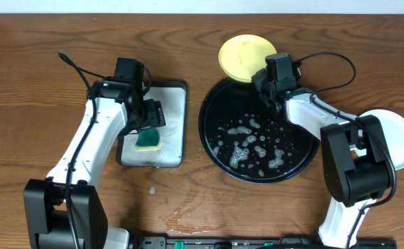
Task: Clean dirty plates on tray and stack at the side
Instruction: 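Reach the right gripper to the yellow plate and grip its rim, then pull the yellow plate into the soapy water with the right gripper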
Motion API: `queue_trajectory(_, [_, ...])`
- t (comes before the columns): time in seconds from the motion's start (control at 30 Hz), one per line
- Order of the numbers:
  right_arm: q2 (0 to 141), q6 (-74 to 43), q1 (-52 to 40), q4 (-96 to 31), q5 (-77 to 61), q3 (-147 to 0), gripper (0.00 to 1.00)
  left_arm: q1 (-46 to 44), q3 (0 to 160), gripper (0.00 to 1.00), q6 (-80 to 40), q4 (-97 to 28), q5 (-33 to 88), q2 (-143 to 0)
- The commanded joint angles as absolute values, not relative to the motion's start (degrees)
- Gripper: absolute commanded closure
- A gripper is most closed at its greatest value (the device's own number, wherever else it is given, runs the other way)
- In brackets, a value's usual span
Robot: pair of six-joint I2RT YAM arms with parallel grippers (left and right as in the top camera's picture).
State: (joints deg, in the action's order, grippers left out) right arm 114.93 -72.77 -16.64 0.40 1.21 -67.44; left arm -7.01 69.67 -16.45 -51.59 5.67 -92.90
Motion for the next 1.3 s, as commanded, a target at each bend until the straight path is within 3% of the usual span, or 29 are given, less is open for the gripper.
queue_trajectory(0.0, [115.48,-71.68,-17.54,-1.58,2.44,-67.51,0.82,-6.87,69.54,0.17,-16.1,-51.75,5.39,-93.23])
queue_trajectory(0.07, [115.48,-71.7,-17.63,-3.77,2.57,-67.51,0.86,-6.87,69.54,0.17,-16.1,-51.75,5.39,-93.23])
queue_trajectory(0.13, [115.46,-71.68,-17.74,-6.26,2.39,-67.51,0.99,-6.87,69.54,0.17,-16.1,-51.75,5.39,-93.23])
queue_trajectory(0.5, [109.38,-52.07,-17.72,-15.46,-1.91,-67.51,0.99,-6.87,69.54,0.17,-16.1,-51.75,5.39,-93.23])
queue_trajectory(0.83, [91.53,-15.09,-17.54,-33.52,-0.03,-67.51,0.99,-6.87,69.54,0.17,-16.1,-51.75,5.39,-93.23])
queue_trajectory(1.07, [89.34,-10.61,-17.45,-50.87,-0.23,-67.05,0.99,-6.87,69.54,0.17,-16.1,-51.75,5.39,-93.23])
queue_trajectory(1.27, [91.68,-9.52,-17.19,-51.4,-0.21,-64.58,0.99,-6.87,69.54,0.17,-16.1,-51.75,5.39,-93.23])
